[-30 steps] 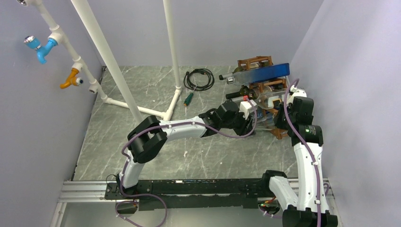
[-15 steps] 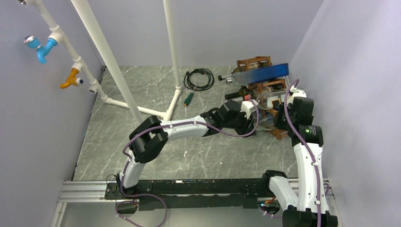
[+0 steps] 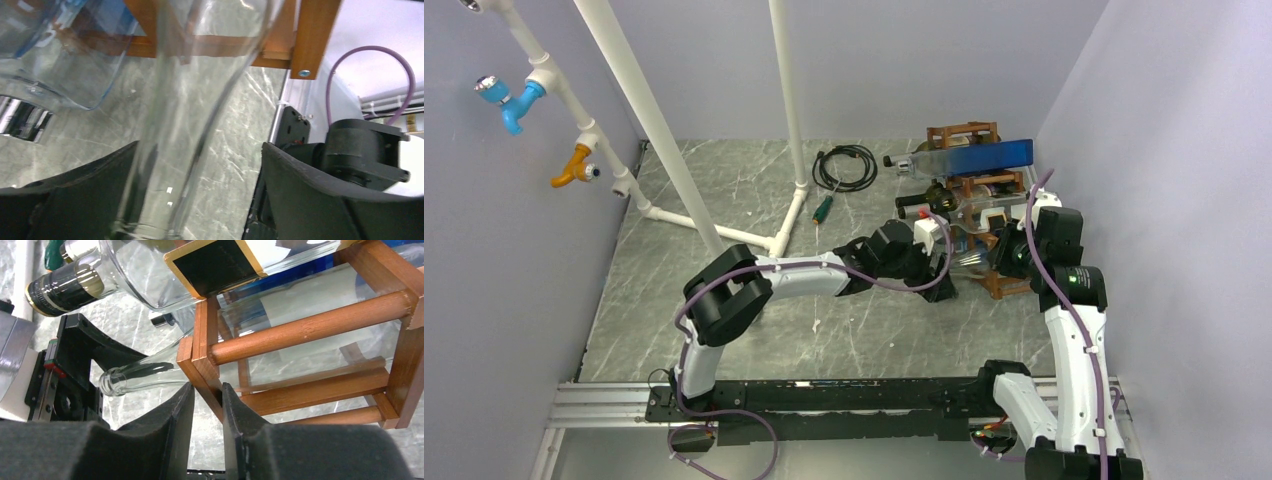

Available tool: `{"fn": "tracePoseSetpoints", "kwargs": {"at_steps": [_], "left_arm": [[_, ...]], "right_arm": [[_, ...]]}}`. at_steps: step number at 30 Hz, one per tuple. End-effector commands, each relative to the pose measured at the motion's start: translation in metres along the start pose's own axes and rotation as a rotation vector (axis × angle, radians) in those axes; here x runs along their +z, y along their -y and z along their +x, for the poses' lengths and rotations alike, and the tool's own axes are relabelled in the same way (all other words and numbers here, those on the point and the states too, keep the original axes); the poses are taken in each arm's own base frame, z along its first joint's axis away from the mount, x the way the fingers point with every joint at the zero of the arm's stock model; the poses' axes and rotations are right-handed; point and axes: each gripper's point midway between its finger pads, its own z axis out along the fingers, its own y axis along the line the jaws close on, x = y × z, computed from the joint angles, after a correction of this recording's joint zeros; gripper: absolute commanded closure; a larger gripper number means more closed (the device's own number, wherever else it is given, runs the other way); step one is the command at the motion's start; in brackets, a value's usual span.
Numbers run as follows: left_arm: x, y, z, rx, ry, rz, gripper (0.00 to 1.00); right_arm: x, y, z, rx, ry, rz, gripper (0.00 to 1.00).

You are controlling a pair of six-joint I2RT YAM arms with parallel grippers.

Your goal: Put the wine bottle on the wine rack

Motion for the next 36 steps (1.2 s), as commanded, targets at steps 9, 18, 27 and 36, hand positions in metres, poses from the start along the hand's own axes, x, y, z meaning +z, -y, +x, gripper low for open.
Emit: {"fn": "tracePoseSetpoints", "kwargs": {"at_steps": [9, 18, 27, 36], "left_arm": [[-0.049, 0.042, -0.029, 0.052, 0.083, 0.048, 0.00], [-0.082, 0.039, -0.021, 0.052, 0.082, -0.014, 0.00], [-0.058, 0.039, -0.017, 0.012, 0.033, 0.017, 0.02], [-0.050, 0.013, -0.018, -0.048, 0.008, -0.143, 0.00]], "right_arm": [[-0.020, -0.015, -0.015, 0.011, 0.048, -0.048, 0.46], [-0.034, -0.007, -0.018, 0.018, 0.103, 0.001, 0.31], [-0.047, -0.016, -0.025, 0.007, 0.153, -0.039, 0.29], [-0.049, -0.022, -0.025, 0.000, 0.168, -0.073, 0.28]]}}
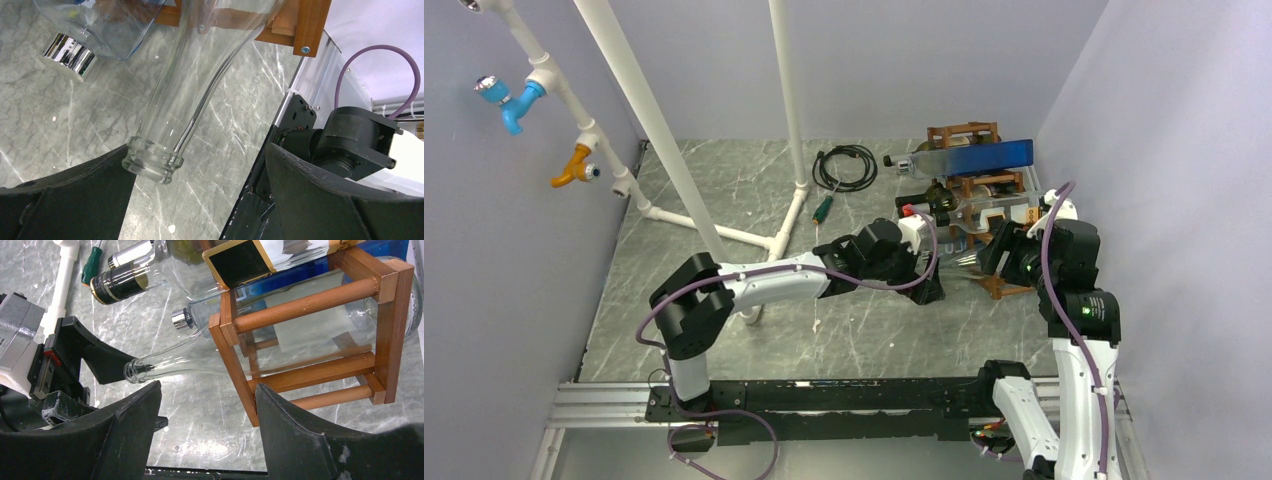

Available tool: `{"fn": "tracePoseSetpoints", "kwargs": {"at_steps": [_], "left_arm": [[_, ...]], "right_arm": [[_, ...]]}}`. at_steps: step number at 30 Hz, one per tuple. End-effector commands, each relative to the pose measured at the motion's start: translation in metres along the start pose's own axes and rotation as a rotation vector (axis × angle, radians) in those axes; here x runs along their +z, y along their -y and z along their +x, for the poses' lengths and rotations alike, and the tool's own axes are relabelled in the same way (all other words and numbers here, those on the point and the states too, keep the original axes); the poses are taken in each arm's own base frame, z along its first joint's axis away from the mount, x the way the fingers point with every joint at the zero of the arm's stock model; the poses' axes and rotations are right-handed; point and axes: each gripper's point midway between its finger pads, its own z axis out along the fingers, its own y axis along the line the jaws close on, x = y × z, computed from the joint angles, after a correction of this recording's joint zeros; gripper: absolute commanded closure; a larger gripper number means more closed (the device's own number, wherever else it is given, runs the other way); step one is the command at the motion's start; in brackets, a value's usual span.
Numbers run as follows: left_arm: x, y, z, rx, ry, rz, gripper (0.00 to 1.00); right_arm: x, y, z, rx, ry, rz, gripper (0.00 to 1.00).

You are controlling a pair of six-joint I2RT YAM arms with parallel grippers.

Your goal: Put the wine bottle on the wine rack

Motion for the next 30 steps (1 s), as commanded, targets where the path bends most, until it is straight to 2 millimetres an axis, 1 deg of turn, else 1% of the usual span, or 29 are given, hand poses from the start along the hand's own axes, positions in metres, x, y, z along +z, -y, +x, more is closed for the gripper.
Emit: {"fn": "tracePoseSetpoints", "kwargs": {"at_steps": [1, 5, 8, 12, 14, 16, 19, 22, 23, 25, 26, 28, 30], "left_arm": [[-0.008, 0.009, -0.015, -0.010, 0.049, -0.015, 0.01], [-0.022, -0.003, -0.011, 0.021, 0.048, -0.092, 0.00], [-0.036, -0.012, -0.009, 0.034, 0.058, -0.145, 0.01], [-0.059, -0.021, -0.014, 0.040, 0.084, -0.203, 0.01], [-0.071, -0.021, -0.016, 0.065, 0.084, -0.221, 0.00], [-0.090, -0.024, -0.023, 0.088, 0.103, -0.268, 0.01], [-0.124, -0.016, -0.036, 0.119, 0.130, -0.288, 0.00], [-0.167, 0.003, -0.059, 0.147, 0.194, -0.274, 0.00], [-0.183, 0.012, -0.068, 0.159, 0.221, -0.263, 0.00], [-0.215, 0.029, -0.087, 0.185, 0.283, -0.245, 0.00], [-0.231, 0.035, -0.095, 0.195, 0.315, -0.244, 0.00], [-0.264, 0.045, -0.110, 0.216, 0.374, -0.257, 0.01], [-0.301, 0.051, -0.122, 0.239, 0.432, -0.287, 0.00]], "right_arm": [[-0.007, -0.010, -0.016, -0.009, 0.061, -0.039, 0.28], [-0.008, -0.010, -0.017, -0.012, 0.068, -0.040, 0.28], [-0.009, -0.010, -0.019, -0.012, 0.077, -0.039, 0.28], [-0.014, -0.009, -0.027, -0.014, 0.108, -0.020, 0.28], [-0.018, -0.008, -0.033, -0.016, 0.134, -0.013, 0.28], [-0.024, -0.008, -0.040, -0.014, 0.170, -0.004, 0.27], [-0.033, -0.012, -0.051, -0.028, 0.232, -0.017, 0.22], [-0.045, -0.019, -0.065, -0.039, 0.311, -0.045, 0.14], [-0.049, -0.021, -0.071, -0.043, 0.340, -0.052, 0.13], [-0.060, -0.024, -0.083, -0.044, 0.405, -0.058, 0.09], [-0.066, -0.020, -0.089, -0.029, 0.439, -0.035, 0.04], [-0.080, -0.019, -0.101, -0.023, 0.504, -0.013, 0.00], [-0.094, -0.017, -0.111, -0.021, 0.564, 0.004, 0.00]]}}
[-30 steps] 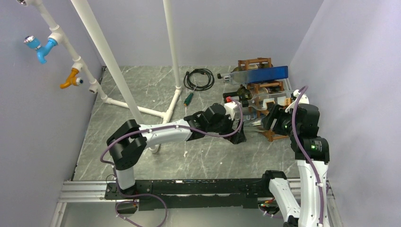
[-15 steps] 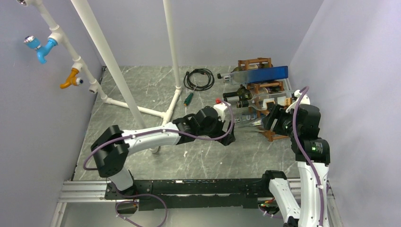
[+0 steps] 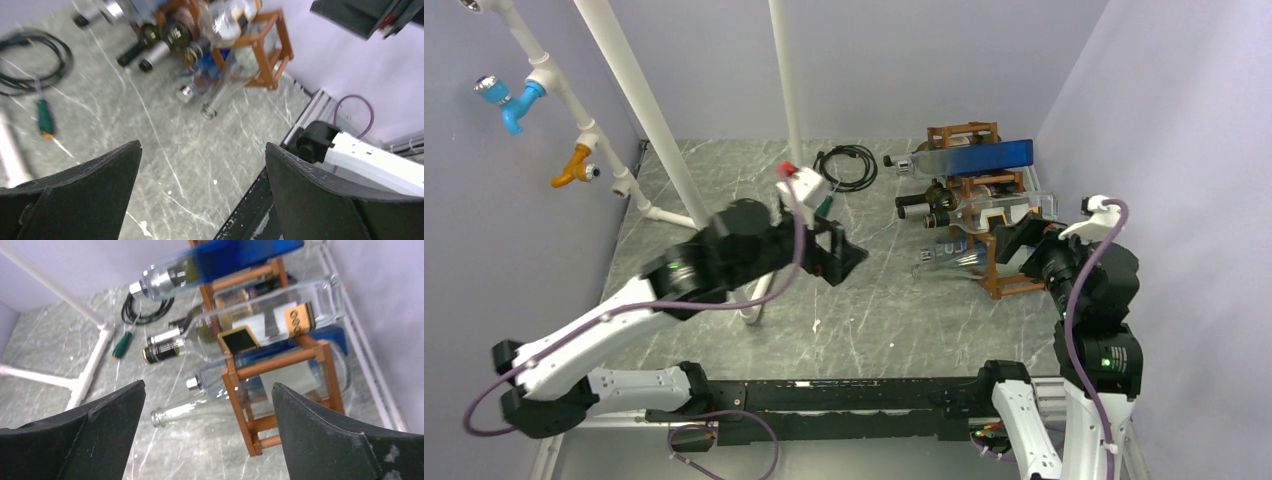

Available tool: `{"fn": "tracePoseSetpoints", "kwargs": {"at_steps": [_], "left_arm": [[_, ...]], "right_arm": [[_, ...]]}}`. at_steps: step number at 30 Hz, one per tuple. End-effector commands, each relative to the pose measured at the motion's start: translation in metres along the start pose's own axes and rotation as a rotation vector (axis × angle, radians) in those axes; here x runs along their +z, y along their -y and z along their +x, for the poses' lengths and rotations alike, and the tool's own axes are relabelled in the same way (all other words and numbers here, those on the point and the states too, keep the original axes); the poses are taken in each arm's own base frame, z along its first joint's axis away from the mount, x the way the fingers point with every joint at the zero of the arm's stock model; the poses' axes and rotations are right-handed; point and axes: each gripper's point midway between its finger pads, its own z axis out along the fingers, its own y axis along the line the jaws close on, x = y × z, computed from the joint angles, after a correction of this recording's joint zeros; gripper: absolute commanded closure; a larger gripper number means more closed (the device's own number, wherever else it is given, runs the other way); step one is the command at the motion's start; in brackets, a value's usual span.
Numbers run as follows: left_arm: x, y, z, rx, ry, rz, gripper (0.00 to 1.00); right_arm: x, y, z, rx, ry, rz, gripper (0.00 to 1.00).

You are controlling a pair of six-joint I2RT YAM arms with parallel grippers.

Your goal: Put the wine bottle on the wine rack

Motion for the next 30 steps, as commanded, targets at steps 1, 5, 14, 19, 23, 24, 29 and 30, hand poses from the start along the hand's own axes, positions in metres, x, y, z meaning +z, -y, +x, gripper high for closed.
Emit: {"fn": "tracePoseSetpoints", "kwargs": {"at_steps": [1, 5, 14, 19, 23, 24, 29, 30], "left_arm": [[-0.072, -0.011, -0.060, 0.069, 0.145, -0.072, 0.01], [-0.127, -0.017, -0.094, 0.072, 0.265, -0.109, 0.00], [-0.246, -0.018, -0.136, 0.066, 0.593, -0.040, 0.01], [-0.285, -0.029, -0.142, 0.065, 0.704, -0.060, 0.00], [-0.300, -0.036, -0.142, 0.055, 0.741, -0.084, 0.00], [-0.301, -0.036, -0.143, 0.055, 0.745, -0.084, 0.00], [-0.300, -0.040, -0.140, 0.050, 0.721, -0.108, 0.01], [-0.297, -0.041, -0.138, 0.046, 0.719, -0.112, 0.00]], "right_arm": [[-0.026, 0.002, -0.065, 0.014, 0.259, 0.057, 0.00], [-0.047, 0.002, -0.090, 0.040, 0.365, 0.076, 0.00], [-0.111, -0.005, -0.143, 0.044, 0.596, 0.080, 0.00], [-0.140, -0.010, -0.160, 0.048, 0.683, 0.067, 0.00], [-0.153, -0.006, -0.163, 0.060, 0.726, 0.085, 0.00], [-0.154, -0.006, -0.163, 0.060, 0.728, 0.087, 0.00], [-0.156, -0.006, -0.166, 0.068, 0.726, 0.085, 0.00], [-0.157, -0.006, -0.165, 0.070, 0.741, 0.082, 0.00]]}}
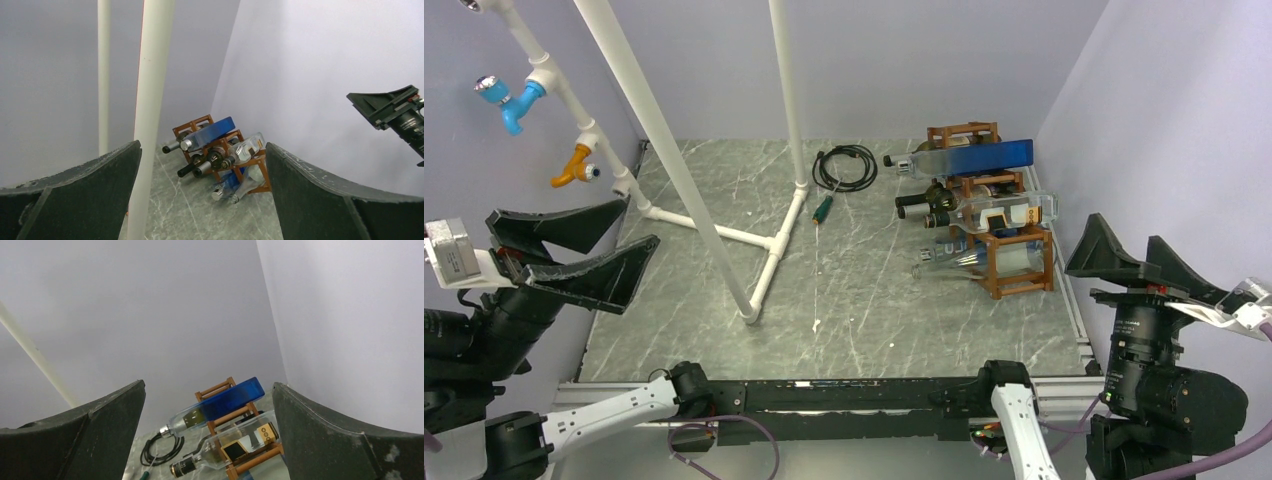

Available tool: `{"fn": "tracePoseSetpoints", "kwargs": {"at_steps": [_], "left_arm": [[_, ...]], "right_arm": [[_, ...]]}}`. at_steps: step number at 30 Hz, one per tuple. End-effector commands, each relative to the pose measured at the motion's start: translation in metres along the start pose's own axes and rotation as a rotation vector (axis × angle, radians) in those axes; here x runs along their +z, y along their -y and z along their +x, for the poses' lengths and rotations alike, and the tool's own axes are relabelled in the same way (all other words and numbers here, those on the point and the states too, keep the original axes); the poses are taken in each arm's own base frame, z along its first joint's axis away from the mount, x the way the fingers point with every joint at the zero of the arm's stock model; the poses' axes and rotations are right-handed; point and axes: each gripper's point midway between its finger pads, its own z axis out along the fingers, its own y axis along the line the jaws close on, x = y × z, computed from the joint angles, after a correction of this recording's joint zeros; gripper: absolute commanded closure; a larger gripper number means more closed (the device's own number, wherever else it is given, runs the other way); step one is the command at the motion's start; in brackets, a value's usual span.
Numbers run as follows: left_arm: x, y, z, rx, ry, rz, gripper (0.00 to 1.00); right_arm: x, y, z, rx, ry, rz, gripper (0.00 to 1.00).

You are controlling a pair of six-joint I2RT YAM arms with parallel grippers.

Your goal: Put the wine bottle on the wine rack

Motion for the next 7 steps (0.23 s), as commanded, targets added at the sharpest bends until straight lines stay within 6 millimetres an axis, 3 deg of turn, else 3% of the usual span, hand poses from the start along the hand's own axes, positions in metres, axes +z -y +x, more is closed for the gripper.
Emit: {"fn": "tracePoseSetpoints", "kwargs": {"at_steps": [1, 7], "left_arm": [[0.0032, -0.0064, 0.0062, 0.013, -0.010, -0.039, 0.00], [-0.0004, -0.0086, 0.0018, 0.005, -0.015, -0.050, 0.01]], "right_arm": [[-0.0006, 0.0018, -0.0090, 0.018, 0.047, 0.009, 0.00], [-0.0035, 0.0016, -0.0153, 0.014, 0.051, 0.012, 0.00]]}}
